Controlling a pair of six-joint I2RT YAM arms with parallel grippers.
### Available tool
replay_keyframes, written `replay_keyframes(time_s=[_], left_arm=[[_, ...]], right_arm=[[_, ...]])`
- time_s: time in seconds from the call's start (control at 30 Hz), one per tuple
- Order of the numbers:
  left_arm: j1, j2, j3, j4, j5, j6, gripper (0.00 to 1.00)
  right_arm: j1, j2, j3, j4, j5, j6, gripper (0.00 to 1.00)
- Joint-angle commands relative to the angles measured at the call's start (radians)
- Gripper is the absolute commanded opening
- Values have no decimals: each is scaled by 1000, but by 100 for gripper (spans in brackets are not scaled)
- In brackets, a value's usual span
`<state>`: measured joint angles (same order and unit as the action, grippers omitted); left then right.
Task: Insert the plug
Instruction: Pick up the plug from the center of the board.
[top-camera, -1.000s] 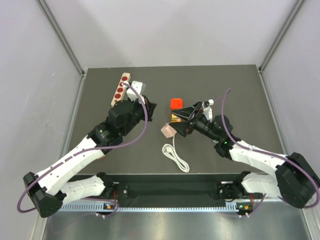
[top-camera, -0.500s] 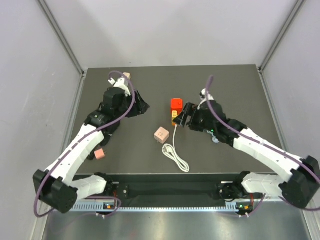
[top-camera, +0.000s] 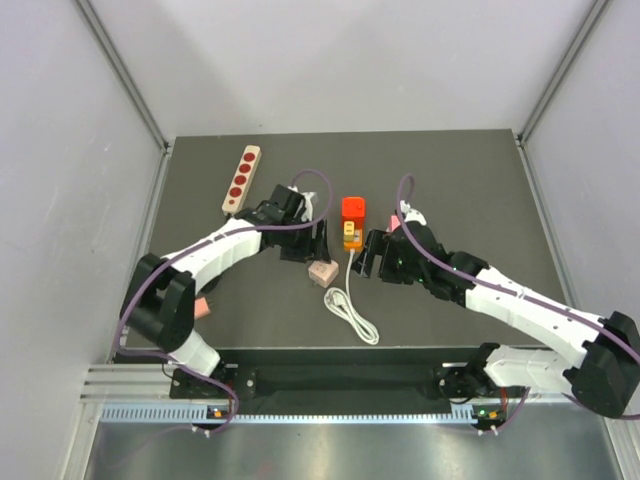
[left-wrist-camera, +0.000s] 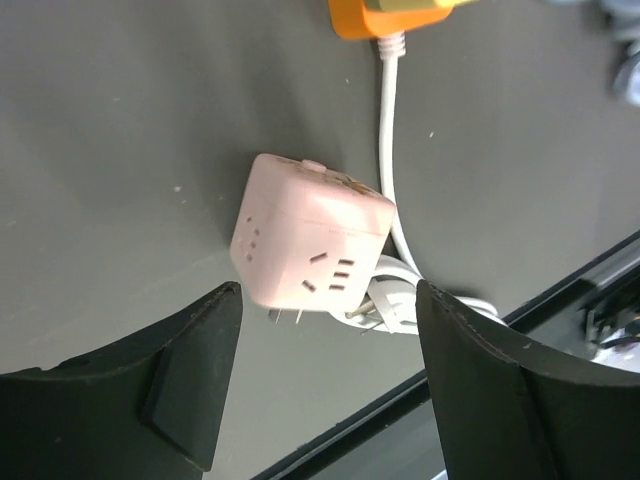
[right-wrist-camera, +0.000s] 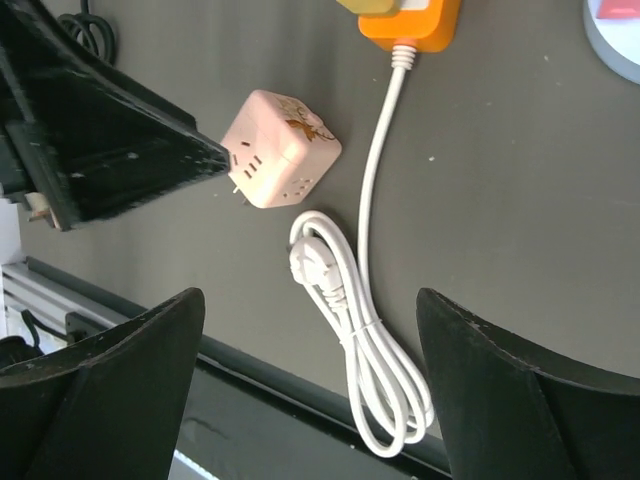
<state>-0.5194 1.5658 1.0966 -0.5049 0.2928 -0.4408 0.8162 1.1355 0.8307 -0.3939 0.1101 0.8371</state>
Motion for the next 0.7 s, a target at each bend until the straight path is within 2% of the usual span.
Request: replay_keyframes(time_s=[0.0,0.2,0.43,0.67], left_arm=[[-42,48,57,-27,-38,56,75],[-131,132,112,-107,-153,48,77],[-162,117,98,-162,-247,-1,75],[-180,172,221,-228,-284,31,78]], right_arm=[[11,-54,-28,32,23,-21,86],[12,-95,-38,33,43,-61,90],[11,-91,-53,47,36,-76,92],[12,-121,-68,67,42,-76,92]])
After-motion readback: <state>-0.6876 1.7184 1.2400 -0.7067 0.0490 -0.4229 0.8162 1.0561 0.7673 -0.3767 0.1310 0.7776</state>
